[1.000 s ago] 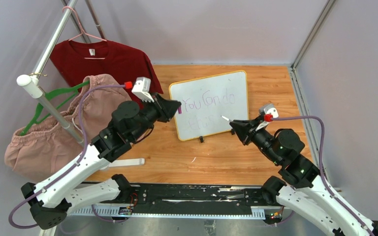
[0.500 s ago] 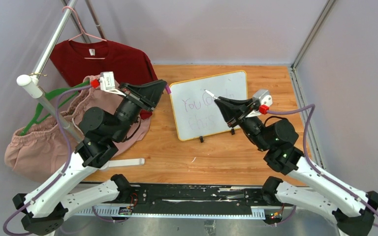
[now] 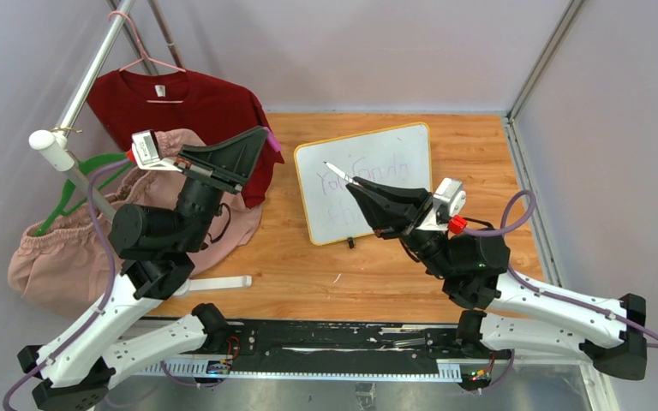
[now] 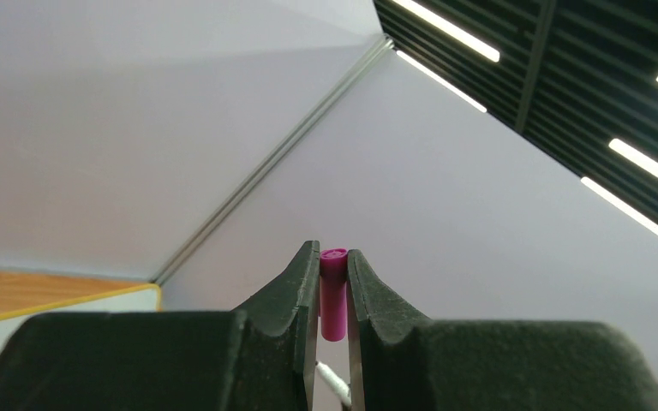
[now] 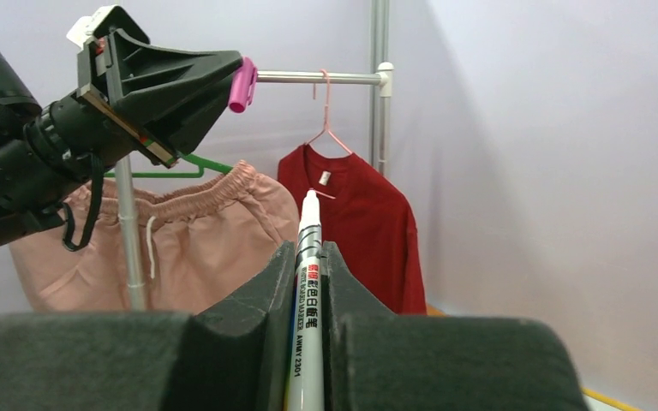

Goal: Write a sentence on the whiteboard
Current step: Close the whiteboard marker at the center of the board.

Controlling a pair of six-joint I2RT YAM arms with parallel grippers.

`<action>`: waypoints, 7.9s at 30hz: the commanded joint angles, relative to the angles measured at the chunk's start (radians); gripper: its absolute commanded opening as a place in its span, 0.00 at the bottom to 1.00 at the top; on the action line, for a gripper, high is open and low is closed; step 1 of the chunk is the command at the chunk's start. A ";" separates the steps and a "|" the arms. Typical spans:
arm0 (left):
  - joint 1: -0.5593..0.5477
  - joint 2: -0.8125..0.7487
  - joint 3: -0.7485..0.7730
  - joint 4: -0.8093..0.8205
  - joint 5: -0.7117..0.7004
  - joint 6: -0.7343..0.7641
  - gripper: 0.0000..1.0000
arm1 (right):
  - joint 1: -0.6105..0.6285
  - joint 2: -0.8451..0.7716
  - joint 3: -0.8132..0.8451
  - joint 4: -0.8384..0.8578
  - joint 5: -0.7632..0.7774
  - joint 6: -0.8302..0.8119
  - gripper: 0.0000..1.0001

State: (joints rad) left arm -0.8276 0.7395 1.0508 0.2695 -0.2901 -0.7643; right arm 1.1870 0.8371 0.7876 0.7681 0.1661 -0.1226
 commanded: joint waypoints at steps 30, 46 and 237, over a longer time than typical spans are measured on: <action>0.004 -0.015 -0.057 0.166 0.030 -0.201 0.00 | 0.179 0.240 0.167 0.314 0.013 -0.255 0.00; 0.004 -0.022 -0.073 0.165 0.047 -0.223 0.00 | 0.179 0.269 0.180 0.352 0.036 -0.240 0.00; 0.004 0.012 -0.089 0.163 0.211 -0.322 0.00 | 0.276 0.495 0.265 0.530 0.117 -0.824 0.00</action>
State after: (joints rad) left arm -0.8204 0.7368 0.9497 0.4171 -0.1478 -1.0744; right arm 1.4487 1.3506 1.0473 1.2594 0.2787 -0.9325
